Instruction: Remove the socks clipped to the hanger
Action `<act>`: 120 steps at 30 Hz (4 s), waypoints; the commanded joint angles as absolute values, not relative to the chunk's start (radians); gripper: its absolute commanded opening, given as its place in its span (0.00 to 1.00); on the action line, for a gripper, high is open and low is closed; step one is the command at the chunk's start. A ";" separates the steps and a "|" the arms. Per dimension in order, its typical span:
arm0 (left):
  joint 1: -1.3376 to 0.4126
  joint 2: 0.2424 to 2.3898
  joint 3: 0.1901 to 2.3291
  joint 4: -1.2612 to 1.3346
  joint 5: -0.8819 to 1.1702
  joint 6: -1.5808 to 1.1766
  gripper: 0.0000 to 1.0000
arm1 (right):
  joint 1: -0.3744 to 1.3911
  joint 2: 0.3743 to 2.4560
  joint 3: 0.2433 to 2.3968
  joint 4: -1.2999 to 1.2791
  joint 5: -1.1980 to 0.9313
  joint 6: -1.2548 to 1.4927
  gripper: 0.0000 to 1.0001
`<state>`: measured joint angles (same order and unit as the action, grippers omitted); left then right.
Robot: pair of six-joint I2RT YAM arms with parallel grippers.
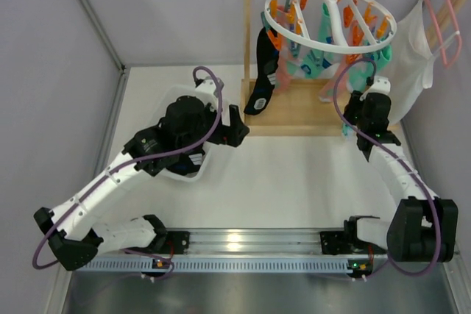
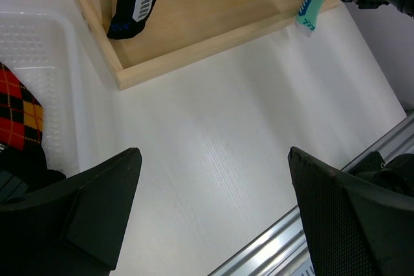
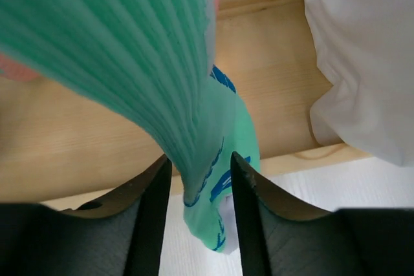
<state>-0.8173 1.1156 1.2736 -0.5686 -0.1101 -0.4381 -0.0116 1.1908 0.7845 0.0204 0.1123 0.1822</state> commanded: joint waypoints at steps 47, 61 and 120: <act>-0.907 1.632 2.427 -0.976 -0.419 -0.385 0.99 | 1.083 1.357 1.080 -0.152 0.923 0.186 0.00; -0.948 1.730 2.520 -0.973 -0.526 -0.215 0.99 | 1.160 1.693 1.436 -0.179 0.879 0.045 0.00; -0.995 1.807 2.352 -0.680 -0.767 -0.156 0.75 | 1.215 1.442 1.233 -0.056 0.473 0.029 0.00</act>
